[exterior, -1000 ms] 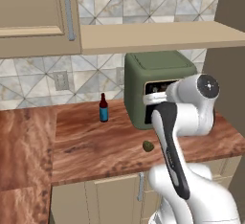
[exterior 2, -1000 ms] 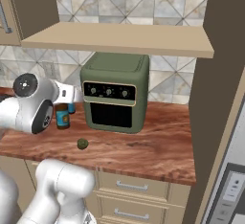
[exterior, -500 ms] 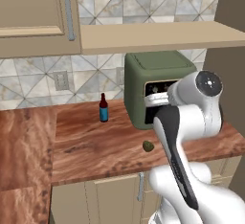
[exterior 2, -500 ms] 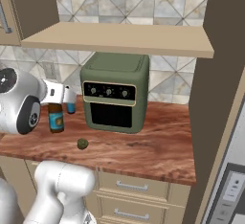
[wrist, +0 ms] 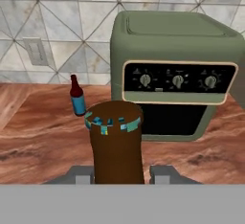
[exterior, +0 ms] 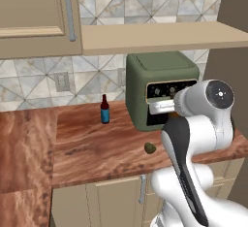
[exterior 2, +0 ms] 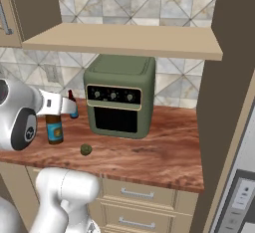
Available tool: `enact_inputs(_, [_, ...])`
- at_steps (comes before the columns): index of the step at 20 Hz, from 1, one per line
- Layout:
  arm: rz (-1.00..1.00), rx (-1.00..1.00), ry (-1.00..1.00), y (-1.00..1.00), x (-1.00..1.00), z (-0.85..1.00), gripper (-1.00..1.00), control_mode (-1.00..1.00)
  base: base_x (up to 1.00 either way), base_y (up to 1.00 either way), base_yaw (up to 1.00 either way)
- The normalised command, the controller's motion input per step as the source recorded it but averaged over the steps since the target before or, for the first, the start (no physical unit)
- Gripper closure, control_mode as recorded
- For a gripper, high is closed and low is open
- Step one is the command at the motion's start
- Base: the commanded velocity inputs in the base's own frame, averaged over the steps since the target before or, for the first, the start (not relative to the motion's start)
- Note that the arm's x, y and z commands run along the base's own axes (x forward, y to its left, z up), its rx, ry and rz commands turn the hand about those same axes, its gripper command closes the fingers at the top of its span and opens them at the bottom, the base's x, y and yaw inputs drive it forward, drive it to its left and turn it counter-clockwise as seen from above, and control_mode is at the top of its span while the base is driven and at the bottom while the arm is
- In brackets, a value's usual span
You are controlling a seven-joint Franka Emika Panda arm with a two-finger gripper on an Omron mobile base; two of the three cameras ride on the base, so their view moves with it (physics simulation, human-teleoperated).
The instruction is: Place the beers on the top shelf of the fridge to keep them out of children's reach, and place the kiwi on lower shelves for easy access.
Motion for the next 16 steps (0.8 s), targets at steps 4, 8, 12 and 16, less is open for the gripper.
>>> enact_inputs(4, [0.0,0.0,0.0,0.0,-0.04,0.01,1.0,1.0,-0.08,0.0,0.0])
enact_inputs(8, [0.0,0.0,0.0,0.0,0.0,0.0,1.0,1.0,-0.33,-0.11,0.0])
enact_inputs(12, [0.0,0.0,0.0,0.0,0.0,0.0,1.0,1.0,-0.5,-0.27,-0.01])
enact_inputs(16, [0.0,0.0,0.0,0.0,0.0,0.0,1.0,1.0,-0.66,-0.39,-0.01])
